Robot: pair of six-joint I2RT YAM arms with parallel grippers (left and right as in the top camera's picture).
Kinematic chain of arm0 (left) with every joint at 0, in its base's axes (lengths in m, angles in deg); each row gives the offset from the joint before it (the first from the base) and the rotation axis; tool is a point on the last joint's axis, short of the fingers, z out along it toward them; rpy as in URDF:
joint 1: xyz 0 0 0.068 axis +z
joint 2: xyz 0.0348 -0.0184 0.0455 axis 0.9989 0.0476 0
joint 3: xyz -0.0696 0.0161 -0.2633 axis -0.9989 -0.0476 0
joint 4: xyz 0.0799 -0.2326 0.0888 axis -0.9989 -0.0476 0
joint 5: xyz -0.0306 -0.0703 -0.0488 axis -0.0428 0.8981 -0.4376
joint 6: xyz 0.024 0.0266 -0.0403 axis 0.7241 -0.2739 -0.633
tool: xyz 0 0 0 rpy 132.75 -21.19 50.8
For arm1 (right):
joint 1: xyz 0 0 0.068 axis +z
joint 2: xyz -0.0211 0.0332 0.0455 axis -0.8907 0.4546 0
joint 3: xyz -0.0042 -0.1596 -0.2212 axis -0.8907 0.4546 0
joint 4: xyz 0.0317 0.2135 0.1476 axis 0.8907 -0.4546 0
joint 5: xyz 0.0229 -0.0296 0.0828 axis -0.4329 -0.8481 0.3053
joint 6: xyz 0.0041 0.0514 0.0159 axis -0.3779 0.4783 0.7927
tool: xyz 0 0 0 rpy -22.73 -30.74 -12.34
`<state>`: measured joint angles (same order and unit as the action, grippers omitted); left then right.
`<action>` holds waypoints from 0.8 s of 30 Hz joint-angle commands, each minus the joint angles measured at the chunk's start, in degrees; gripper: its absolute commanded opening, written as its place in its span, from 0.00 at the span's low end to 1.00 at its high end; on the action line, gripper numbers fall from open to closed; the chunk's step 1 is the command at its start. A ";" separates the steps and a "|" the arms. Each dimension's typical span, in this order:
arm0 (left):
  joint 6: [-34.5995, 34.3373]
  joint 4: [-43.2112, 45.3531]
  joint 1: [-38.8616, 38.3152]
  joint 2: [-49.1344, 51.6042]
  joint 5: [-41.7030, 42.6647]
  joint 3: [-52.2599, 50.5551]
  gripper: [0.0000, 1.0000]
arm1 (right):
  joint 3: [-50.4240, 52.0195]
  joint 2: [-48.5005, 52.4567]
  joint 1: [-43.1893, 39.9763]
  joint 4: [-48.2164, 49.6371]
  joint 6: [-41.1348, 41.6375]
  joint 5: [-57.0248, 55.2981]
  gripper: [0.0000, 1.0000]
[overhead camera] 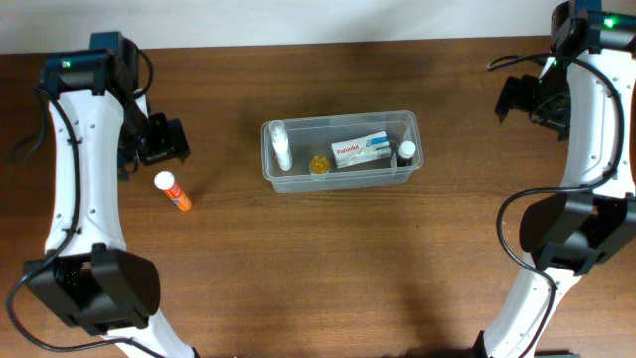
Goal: Pack container
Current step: 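Open the left gripper, release the jar, and withdraw left, then lower the left gripper onto the orange tube and grasp it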
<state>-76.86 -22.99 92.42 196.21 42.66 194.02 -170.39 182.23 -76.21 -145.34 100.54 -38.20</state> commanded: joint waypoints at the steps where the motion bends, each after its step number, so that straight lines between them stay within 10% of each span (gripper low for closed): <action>1: -1.20 1.95 0.26 -1.86 1.99 -3.19 0.94 | -0.02 -0.17 -0.33 0.02 0.50 -0.63 0.99; 24: -1.22 17.77 0.28 -1.81 3.91 -19.19 0.94 | -0.02 -0.17 -0.33 0.02 0.50 -0.63 0.98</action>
<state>-77.50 -6.77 92.55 196.12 45.57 176.03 -170.39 182.23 -76.21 -145.34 100.56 -38.18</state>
